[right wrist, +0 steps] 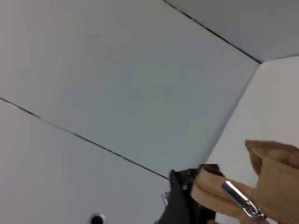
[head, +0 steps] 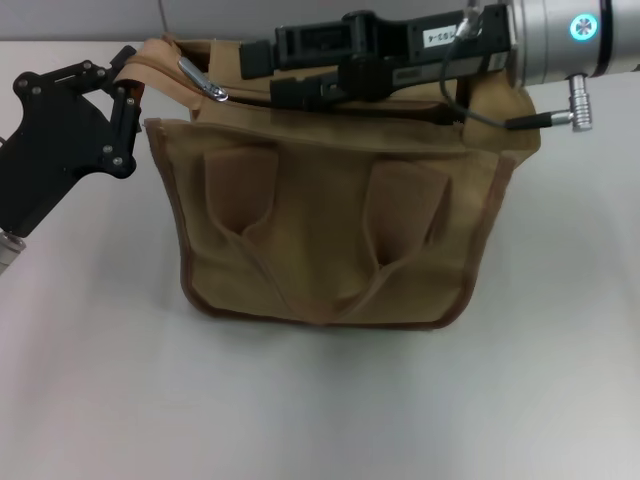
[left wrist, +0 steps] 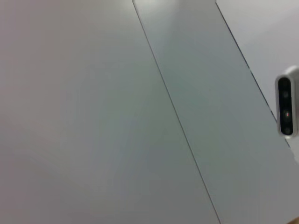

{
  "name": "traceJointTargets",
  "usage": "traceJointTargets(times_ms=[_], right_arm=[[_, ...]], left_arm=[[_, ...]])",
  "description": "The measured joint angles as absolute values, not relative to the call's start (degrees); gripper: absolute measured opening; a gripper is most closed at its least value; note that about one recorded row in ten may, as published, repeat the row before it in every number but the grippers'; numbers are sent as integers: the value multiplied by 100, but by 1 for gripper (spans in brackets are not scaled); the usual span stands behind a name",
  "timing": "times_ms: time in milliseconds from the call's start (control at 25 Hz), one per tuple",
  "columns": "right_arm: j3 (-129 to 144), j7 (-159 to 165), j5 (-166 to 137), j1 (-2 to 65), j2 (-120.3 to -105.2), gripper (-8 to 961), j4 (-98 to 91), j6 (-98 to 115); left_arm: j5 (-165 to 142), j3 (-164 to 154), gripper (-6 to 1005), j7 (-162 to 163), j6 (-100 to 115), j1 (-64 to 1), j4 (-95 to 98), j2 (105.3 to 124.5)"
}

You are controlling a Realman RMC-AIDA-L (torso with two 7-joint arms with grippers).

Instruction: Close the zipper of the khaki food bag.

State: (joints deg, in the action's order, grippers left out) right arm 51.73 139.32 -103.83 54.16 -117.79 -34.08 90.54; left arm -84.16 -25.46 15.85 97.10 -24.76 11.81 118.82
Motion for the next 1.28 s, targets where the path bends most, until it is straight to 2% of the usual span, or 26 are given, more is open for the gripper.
traceJointTargets(times_ms=[120, 520, 1280], right_arm=[[5343, 14057, -10385, 5421, -11851, 829, -3378, 8828], [5383, 14075, -10346, 5491, -11934, 830, -3121, 8446], [5957, 13233, -9390, 5454, -11975, 829, -2819, 7929]], left_arm=[[-8417, -2528, 18, 1579, 9833, -2476, 1183, 11878], [-8420, -2539, 18, 1574, 9947, -2463, 1187, 11874], [-8420, -2518, 18, 1825, 10149, -2491, 1198, 11870]])
